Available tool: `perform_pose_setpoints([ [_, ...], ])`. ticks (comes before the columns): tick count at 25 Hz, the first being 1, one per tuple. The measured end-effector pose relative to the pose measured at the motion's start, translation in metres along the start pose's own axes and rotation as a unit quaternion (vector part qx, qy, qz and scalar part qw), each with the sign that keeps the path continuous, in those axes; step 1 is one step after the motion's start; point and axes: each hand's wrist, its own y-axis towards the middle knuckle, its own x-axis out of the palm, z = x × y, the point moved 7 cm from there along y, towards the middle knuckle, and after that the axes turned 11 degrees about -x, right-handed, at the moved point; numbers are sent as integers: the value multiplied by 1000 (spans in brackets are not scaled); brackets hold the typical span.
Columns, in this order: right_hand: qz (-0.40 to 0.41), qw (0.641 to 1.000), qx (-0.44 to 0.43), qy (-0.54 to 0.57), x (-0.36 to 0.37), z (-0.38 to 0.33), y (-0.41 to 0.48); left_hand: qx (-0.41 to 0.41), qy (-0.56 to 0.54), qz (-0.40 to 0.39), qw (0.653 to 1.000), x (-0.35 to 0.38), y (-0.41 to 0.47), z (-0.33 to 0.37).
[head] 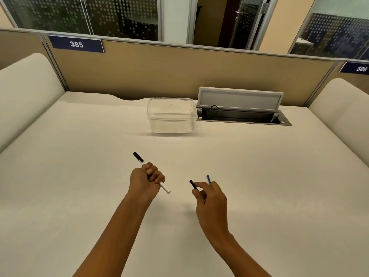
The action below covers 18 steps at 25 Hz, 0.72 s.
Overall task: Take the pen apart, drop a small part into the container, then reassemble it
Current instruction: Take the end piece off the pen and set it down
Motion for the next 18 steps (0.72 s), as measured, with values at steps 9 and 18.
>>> perform_pose_setpoints([
  [9,-92,987,-47,-120,36,9,-14,10,25,4,1000,-12,3,-11],
  [18,-67,994,-39,-76,38,18,-14,23,38,23,999,-20,10,-12],
])
